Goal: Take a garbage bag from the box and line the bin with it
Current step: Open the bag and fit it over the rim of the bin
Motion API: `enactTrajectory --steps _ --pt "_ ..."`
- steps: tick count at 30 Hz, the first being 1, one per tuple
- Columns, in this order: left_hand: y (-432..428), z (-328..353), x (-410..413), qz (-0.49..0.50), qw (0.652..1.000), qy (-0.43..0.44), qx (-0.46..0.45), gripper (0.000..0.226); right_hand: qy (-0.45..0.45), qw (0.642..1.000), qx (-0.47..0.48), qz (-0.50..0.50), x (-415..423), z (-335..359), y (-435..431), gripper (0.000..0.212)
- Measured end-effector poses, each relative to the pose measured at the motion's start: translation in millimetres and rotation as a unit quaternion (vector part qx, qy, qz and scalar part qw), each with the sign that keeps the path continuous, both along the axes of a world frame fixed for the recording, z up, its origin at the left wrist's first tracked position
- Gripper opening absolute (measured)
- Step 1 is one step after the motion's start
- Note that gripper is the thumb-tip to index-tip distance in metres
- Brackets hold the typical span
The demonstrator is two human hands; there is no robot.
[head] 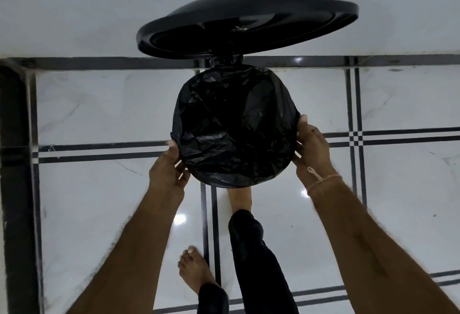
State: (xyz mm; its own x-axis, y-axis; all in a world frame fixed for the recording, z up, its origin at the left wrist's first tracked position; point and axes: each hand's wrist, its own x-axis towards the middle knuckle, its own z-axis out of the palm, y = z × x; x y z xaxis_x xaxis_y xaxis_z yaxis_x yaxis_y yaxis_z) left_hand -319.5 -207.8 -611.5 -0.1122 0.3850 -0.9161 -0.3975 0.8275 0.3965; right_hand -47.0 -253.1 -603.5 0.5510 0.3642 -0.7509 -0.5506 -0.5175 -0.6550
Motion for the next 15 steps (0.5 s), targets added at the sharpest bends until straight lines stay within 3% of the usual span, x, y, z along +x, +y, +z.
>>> enactTrajectory --steps 4,8,12,15 --pt "10.3 -1.4 2.1 -0.003 0.996 0.084 -0.016 0.025 -0.074 0.996 -0.013 -0.040 0.1 1.2 21.3 0.036" --pt "13.3 -5.2 4.3 -0.007 0.985 0.161 0.061 0.029 -0.076 0.997 0.002 -0.007 4.9 3.7 31.0 0.028" --pt "43.3 -6.7 1.6 -0.077 0.985 0.100 0.117 0.033 -0.023 0.996 -0.037 0.079 12.2 12.8 47.5 0.033" --pt "61.3 -11.0 1.0 -0.107 0.990 0.073 0.058 0.029 0.045 0.984 -0.140 0.098 25.7 9.6 64.4 0.040"
